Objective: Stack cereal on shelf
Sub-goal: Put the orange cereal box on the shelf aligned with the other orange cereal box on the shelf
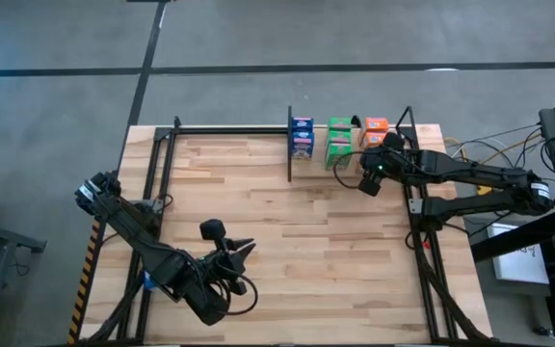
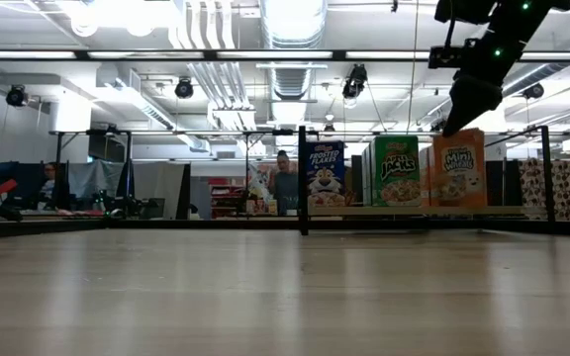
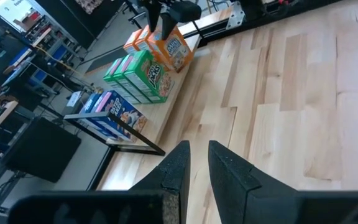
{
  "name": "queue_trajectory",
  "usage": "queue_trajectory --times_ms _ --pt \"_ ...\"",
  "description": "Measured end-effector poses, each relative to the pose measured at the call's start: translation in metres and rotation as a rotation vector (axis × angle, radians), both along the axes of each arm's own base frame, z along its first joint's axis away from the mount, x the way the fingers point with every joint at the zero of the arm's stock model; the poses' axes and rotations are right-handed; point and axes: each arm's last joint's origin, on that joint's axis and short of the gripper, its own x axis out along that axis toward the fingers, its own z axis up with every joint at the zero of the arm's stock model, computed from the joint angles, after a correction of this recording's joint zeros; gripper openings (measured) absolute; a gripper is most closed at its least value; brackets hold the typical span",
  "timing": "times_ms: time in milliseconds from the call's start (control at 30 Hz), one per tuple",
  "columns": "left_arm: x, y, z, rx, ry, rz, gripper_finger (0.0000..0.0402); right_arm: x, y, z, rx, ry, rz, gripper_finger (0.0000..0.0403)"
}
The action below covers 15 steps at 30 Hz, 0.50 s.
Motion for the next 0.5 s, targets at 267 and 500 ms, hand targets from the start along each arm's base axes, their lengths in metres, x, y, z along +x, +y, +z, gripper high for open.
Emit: queue_trajectory --times_ms 267,500 --pt "0.0007 -0.0006 0.0002 -0.008 -0.008 0.000 0.0041 -0.0006 0.0001 0.0025 0.004 0.007 -0.006 0.0201" --pt "0.0016 -0.0018 0.0008 -0.022 -0.023 -0.002 0.0041 -0.0044 0.0014 0.0069 0.001 -0.018 -0.007 0.0199"
